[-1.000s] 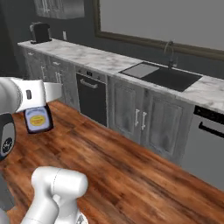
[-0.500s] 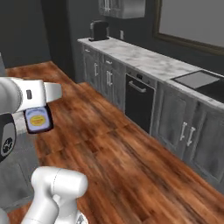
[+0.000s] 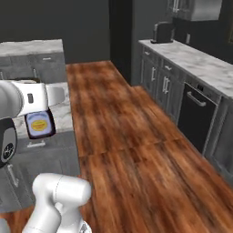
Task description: Take 2 condiments from the cabinet and move them on the counter near the stove.Make sure the condiments are lined up with each other, next to each other.
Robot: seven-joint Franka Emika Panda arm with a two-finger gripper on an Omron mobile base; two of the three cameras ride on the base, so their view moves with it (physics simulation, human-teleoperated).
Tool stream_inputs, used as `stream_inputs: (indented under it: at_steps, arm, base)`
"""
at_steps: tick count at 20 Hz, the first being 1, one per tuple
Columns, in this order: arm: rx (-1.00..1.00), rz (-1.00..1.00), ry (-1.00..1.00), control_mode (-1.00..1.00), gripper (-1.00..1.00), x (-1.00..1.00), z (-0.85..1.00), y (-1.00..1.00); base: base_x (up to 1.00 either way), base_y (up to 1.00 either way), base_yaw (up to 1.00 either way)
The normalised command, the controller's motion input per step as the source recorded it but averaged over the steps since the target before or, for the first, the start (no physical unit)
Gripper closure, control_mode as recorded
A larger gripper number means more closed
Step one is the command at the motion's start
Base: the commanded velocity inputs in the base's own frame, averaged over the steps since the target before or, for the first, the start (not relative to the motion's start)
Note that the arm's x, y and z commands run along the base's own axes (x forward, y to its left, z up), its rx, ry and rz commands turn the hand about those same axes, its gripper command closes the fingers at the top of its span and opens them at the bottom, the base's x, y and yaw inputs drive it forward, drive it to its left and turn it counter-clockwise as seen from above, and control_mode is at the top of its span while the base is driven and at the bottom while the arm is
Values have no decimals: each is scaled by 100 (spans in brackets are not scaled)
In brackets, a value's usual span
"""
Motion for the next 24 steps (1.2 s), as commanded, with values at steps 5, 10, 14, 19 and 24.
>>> stream_inputs:
  at_steps: [5, 10, 14, 19, 24]
  arm:
    - [0, 0, 0, 100, 100, 0, 0, 0]
    - [0, 0, 0, 100, 100, 0, 0, 0]
    - [0, 0, 0, 100, 100, 0, 0, 0]
    - [0, 0, 0, 100, 100, 0, 0, 0]
    - [0, 0, 0, 100, 100, 0, 0, 0]
  base:
    - [0, 43, 46]
    - [0, 41, 47]
    - [3, 41, 45]
    - [38, 51, 17]
    - [15, 76, 0]
